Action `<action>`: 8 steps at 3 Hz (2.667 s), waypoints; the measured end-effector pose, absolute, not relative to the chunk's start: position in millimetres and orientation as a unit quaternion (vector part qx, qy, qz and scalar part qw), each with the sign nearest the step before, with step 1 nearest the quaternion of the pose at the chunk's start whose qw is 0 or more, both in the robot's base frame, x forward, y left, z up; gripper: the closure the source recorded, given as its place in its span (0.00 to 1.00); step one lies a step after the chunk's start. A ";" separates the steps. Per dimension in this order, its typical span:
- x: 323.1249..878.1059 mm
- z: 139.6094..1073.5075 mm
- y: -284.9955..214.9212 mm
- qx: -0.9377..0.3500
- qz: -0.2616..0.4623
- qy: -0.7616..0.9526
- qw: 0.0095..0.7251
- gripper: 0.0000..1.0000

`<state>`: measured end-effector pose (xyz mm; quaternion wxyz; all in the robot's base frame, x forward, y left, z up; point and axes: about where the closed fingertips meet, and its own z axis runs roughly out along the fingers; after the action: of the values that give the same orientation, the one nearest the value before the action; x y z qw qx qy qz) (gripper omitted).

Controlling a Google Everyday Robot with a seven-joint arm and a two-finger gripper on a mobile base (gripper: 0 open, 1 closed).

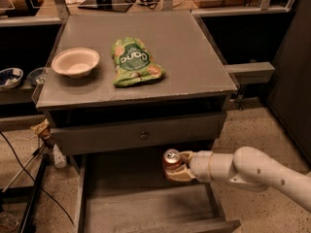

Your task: Pick coke can from middle drawer and place on counter

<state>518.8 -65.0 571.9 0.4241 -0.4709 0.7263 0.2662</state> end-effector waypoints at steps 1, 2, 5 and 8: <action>518.8 572.9 -66.1 -0.471 0.265 0.727 0.425 1.00; 527.0 585.8 -72.0 -0.469 0.265 0.723 0.434 1.00; 541.9 642.4 -98.1 -0.472 0.235 0.723 0.447 1.00; 550.8 728.9 -127.3 -0.488 0.179 0.712 0.472 1.00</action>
Offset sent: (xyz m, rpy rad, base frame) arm 0.0202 -0.0194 0.0326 0.0248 -0.0402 -0.0210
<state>550.8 -127.3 728.9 0.4718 -0.4882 0.7119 0.1793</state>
